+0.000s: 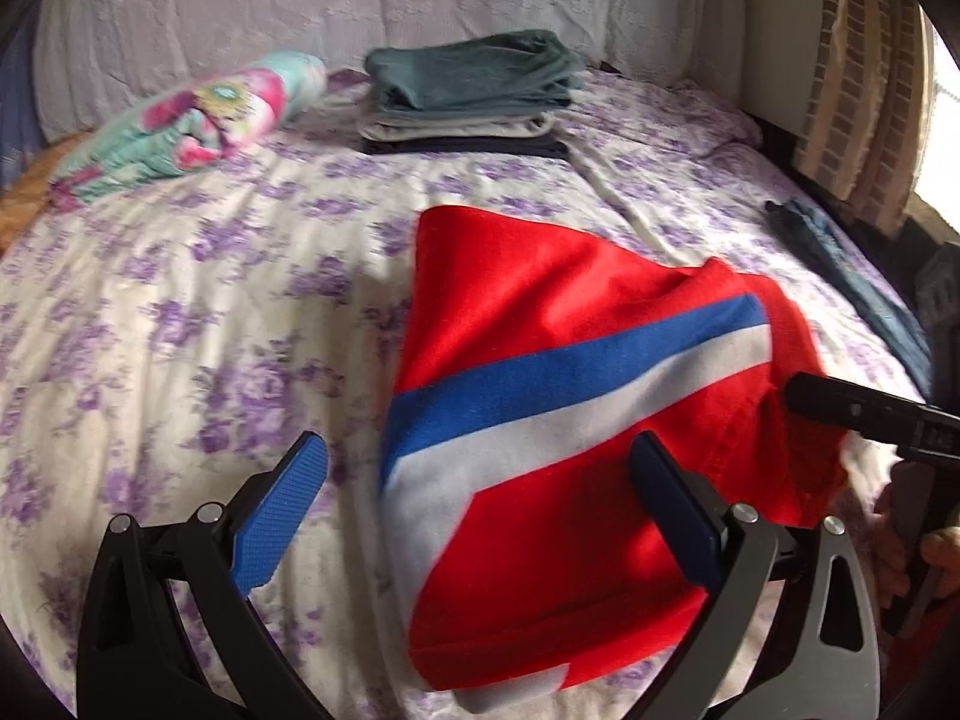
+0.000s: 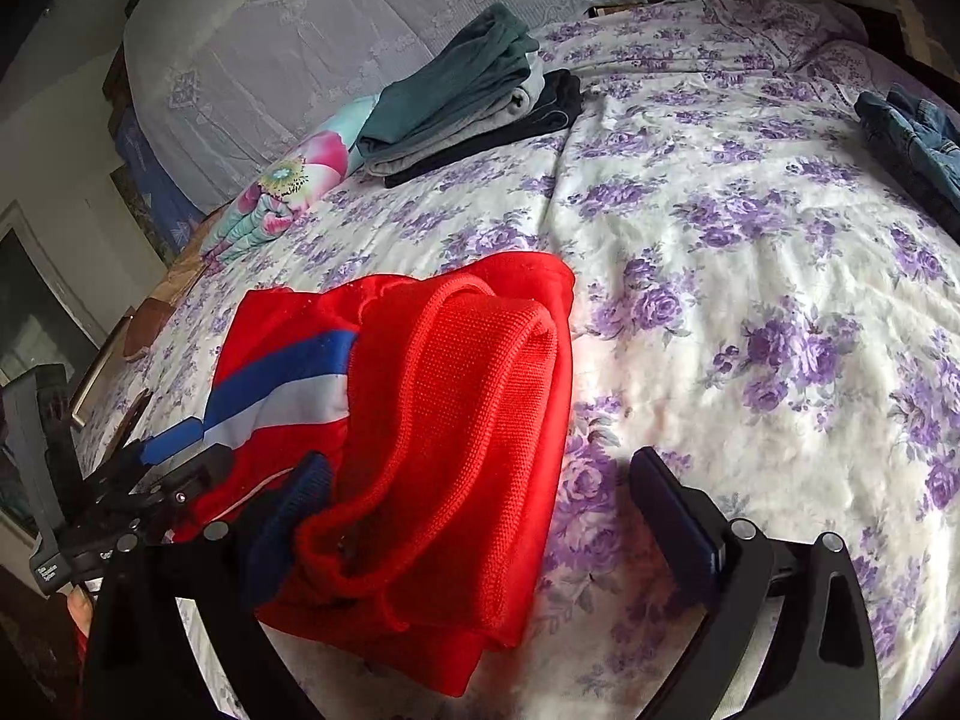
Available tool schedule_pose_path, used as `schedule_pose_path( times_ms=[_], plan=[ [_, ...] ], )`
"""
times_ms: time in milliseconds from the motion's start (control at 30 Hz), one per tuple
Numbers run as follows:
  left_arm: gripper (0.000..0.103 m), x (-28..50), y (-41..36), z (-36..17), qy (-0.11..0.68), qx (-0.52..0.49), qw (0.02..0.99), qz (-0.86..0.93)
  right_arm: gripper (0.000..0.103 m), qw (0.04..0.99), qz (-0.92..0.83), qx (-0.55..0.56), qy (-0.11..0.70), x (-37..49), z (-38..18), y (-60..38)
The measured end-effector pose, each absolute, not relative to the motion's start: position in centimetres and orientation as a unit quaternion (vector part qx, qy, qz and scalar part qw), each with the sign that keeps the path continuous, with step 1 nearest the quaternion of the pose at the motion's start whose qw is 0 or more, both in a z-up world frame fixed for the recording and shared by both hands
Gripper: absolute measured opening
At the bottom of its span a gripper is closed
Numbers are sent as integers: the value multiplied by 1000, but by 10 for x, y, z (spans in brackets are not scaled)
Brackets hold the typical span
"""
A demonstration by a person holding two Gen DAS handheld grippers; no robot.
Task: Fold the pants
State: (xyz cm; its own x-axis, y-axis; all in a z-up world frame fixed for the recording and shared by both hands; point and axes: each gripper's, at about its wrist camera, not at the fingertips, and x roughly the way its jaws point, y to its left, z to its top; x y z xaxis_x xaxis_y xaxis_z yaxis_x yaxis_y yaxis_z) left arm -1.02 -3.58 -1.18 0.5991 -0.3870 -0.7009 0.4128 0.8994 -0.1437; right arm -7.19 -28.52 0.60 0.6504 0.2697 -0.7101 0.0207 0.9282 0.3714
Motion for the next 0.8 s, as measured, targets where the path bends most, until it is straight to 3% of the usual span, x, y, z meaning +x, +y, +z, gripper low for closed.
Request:
schedule_pose_path(
  times_ms=[300, 500, 667, 800],
  plan=[
    [98, 20, -32, -31, 466, -97, 814, -334, 100, 867, 99, 215, 439, -48, 2, -296],
    [98, 18, -46, -31, 449, -57, 833, -318, 99, 884, 73, 210, 412, -51, 8, -296],
    [98, 11, -40, -30, 442, -55, 844, -299, 100, 930, 26, 145, 336, -74, 53, -283],
    [98, 2, -32, -30, 438, -58, 852, -282, 99, 935, 48, 42, 349, -49, 73, -237]
  ],
)
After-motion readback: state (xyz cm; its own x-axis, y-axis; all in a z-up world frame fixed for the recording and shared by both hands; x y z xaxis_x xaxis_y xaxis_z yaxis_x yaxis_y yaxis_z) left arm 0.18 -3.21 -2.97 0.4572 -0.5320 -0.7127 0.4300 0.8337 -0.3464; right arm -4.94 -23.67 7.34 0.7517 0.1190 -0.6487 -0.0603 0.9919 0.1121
